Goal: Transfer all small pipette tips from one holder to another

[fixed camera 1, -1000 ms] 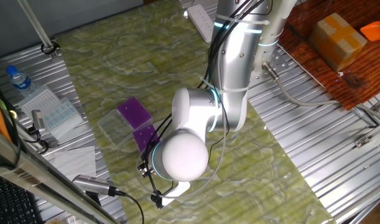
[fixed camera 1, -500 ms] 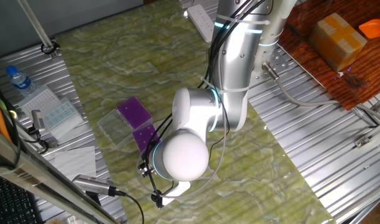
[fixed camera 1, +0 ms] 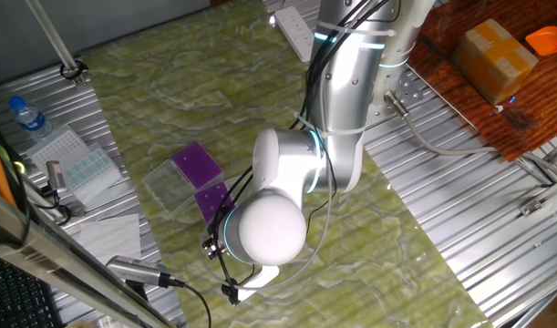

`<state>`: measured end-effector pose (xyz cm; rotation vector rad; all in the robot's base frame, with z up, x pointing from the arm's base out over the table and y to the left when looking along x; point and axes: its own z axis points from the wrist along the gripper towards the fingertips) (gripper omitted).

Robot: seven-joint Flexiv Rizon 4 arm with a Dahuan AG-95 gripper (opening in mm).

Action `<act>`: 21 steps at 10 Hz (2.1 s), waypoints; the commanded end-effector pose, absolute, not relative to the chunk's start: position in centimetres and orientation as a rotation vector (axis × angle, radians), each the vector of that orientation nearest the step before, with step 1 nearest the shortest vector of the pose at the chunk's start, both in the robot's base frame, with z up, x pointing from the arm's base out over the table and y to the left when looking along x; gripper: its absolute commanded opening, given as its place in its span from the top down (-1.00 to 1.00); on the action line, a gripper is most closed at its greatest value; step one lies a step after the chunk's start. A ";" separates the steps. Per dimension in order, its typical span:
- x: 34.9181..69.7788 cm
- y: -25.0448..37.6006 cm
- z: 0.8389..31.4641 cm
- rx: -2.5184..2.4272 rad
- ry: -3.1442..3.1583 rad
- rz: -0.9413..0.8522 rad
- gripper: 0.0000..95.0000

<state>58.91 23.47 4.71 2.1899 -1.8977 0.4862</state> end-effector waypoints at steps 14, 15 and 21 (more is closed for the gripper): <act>58.7 23.5 5.5 2.168 -1.938 0.476 1.00; 58.5 23.5 6.0 2.165 -1.950 0.471 1.00; 58.6 22.3 7.4 2.157 -2.084 0.366 1.00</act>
